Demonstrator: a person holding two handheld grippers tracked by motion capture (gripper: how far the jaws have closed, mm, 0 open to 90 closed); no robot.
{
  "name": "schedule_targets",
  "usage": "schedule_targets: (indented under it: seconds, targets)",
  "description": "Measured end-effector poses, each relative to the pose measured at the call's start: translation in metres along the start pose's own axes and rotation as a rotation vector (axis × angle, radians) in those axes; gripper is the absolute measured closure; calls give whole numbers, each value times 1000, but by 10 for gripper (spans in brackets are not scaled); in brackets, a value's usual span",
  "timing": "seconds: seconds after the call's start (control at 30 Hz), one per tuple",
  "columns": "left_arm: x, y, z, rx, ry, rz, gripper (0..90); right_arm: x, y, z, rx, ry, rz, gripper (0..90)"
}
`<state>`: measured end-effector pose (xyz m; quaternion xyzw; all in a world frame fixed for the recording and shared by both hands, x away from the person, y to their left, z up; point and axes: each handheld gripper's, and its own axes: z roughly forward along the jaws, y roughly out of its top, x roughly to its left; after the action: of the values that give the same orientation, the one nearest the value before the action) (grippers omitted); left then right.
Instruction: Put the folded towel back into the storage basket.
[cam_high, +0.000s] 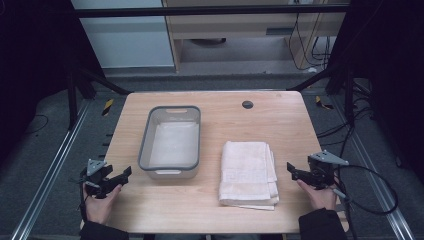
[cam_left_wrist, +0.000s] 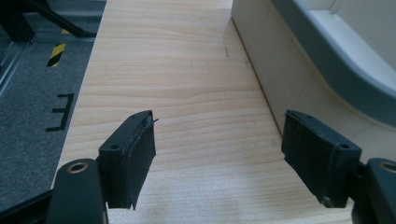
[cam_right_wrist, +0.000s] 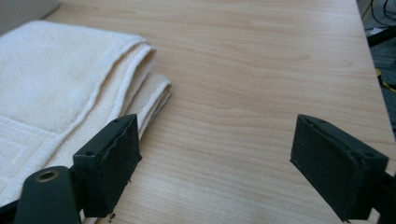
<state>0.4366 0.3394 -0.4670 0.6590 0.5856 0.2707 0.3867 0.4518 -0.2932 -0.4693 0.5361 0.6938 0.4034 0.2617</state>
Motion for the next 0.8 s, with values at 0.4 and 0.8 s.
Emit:
schedule_targets:
  seconds: [0.4,0.8]
  targets:
    - [3,7,-14,-77,-30,-55,271,0,2,-12,-47,-9,7,277]
    - [-2,14,-24,-129,-68,-82,302,4,8,-17,-66,26,17,331]
